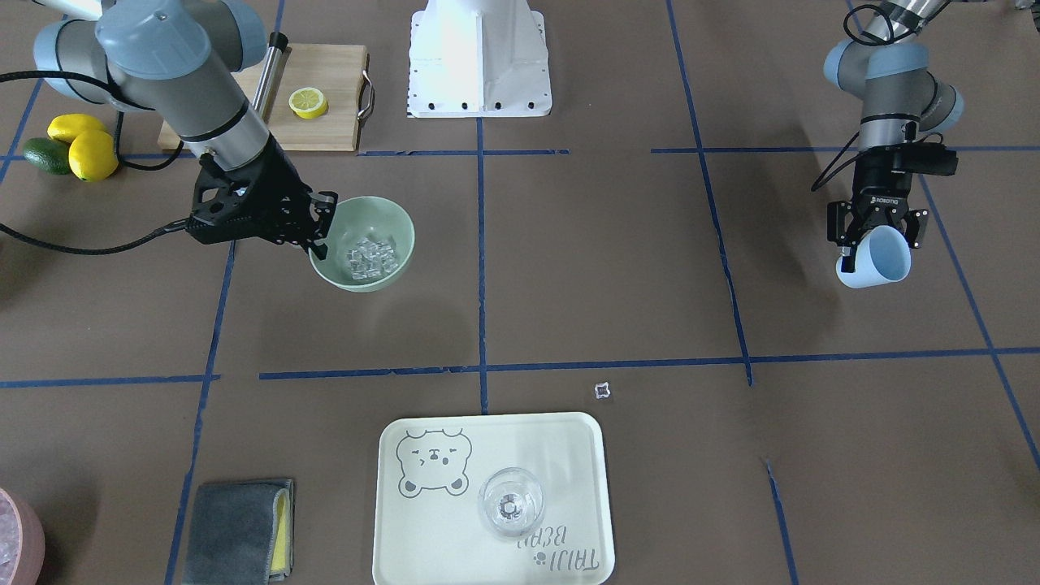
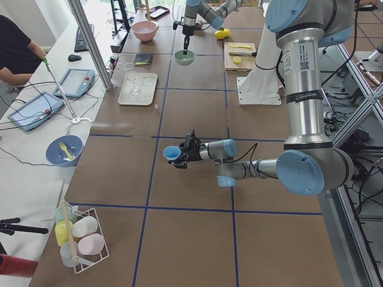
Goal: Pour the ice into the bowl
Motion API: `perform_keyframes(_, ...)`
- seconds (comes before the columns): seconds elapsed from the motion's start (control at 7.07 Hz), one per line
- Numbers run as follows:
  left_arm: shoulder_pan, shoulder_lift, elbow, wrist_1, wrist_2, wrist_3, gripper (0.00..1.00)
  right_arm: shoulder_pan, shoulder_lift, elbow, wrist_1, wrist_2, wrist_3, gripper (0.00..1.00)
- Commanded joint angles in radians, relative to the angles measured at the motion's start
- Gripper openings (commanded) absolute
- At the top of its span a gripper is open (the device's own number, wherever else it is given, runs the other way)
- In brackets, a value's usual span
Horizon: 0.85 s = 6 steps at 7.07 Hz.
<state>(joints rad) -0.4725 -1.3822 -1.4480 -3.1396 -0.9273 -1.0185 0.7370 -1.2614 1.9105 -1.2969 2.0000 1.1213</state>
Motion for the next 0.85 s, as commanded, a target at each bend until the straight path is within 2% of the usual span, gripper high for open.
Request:
perform_keyframes(0.0,0.047,0.0,0.014,0.003,0.047,-0.011,0.0,0.044,-0.084,0.021,0.005,0.016,-0.086,0.0)
perform_keyframes(0.14,0.055,0.0,0.021,0.003,0.048,-0.009,0.08,0.056,-0.116,0.031,0.005,0.016,-0.116,0.0)
perform_keyframes(0.28,0.06,0.0,0.037,0.004,0.051,0.001,0.44,0.071,-0.148,0.044,0.005,0.019,-0.142,0.0)
perform_keyframes(0.42,0.069,0.0,0.055,0.004,0.053,0.002,0.99,0.088,-0.18,0.056,0.005,0.022,-0.176,0.0)
perform_keyframes(0.71,0.075,0.002,0.061,0.001,0.051,0.0,1.0,0.116,-0.206,0.059,0.005,0.028,-0.216,0.0)
